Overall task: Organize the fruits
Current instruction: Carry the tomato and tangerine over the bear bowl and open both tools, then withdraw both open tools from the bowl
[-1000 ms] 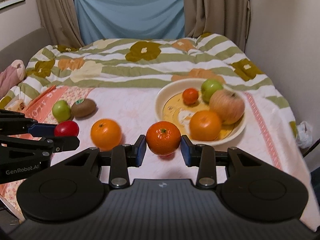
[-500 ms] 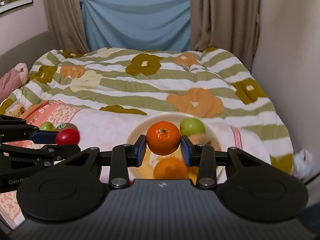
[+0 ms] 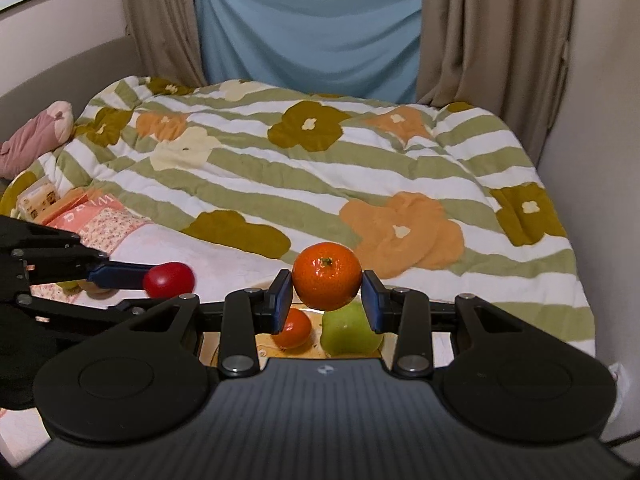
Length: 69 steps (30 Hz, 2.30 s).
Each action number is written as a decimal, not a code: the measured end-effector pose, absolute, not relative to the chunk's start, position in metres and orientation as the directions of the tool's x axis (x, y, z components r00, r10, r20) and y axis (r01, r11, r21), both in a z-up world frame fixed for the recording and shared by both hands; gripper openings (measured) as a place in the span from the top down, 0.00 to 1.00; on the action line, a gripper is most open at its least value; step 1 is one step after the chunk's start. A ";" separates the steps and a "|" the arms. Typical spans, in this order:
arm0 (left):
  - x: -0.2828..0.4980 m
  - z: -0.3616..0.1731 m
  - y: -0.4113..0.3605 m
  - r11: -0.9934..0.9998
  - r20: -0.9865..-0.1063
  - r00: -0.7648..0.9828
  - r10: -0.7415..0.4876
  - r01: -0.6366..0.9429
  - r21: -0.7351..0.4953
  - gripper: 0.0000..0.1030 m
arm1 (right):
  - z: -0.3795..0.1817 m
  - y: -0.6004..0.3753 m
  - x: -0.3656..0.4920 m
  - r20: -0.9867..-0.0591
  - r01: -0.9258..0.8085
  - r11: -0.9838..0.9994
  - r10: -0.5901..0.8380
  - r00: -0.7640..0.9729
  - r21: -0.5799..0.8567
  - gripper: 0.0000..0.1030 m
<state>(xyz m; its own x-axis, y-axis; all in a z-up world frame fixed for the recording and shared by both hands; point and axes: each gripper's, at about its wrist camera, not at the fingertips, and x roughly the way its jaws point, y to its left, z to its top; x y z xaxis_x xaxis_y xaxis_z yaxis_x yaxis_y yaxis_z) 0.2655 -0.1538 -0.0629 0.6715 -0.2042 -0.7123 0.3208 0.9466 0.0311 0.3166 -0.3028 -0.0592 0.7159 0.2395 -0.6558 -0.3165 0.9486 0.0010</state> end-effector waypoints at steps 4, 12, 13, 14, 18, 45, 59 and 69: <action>0.286 -0.078 -0.165 0.949 -0.729 0.658 -0.189 0.314 0.038 0.68 | -0.070 -0.308 0.335 -0.671 -0.346 0.938 0.254 0.697 -0.004 0.49; 0.315 -0.106 -0.178 0.951 -0.764 0.624 -0.163 0.306 0.047 0.67 | -0.084 -0.310 0.352 -0.690 -0.383 0.924 0.286 0.665 0.013 0.49; 0.316 -0.108 -0.179 0.950 -0.769 0.619 -0.162 0.309 0.049 0.67 | -0.085 -0.310 0.354 -0.691 -0.385 0.923 0.287 0.663 0.014 0.49; 0.317 -0.109 -0.180 0.949 -0.770 0.617 -0.160 0.312 0.052 0.64 | -0.086 -0.309 0.355 -0.693 -0.387 0.922 0.290 0.660 0.017 0.49; 0.314 -0.109 -0.182 0.949 -0.761 0.631 -0.149 0.308 0.070 0.22 | -0.091 -0.309 0.360 -0.702 -0.393 0.919 0.296 0.648 0.025 0.49; 0.273 -0.098 -0.166 0.974 -0.762 0.643 -0.077 0.213 0.082 0.15 | -0.128 -0.281 0.383 -0.743 -0.455 0.891 0.311 0.592 0.010 0.08; 0.257 -0.089 -0.171 0.970 -0.753 0.654 -0.067 0.220 0.105 0.13 | -0.105 -0.300 0.364 -0.712 -0.416 0.909 0.312 0.629 0.031 0.00; 0.228 -0.055 -0.168 0.973 -0.712 0.700 -0.053 0.197 0.121 0.13 | -0.063 -0.308 0.327 -0.673 -0.411 0.911 0.322 0.666 0.029 0.00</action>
<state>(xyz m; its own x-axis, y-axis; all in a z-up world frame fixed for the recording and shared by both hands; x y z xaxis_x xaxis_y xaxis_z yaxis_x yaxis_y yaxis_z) 0.2281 -0.1678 -0.0546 0.6999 -0.0532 -0.7123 0.1973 0.9728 0.1213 0.3268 -0.3083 -0.0626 0.6658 0.3218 -0.6732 -0.4111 0.9111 0.0289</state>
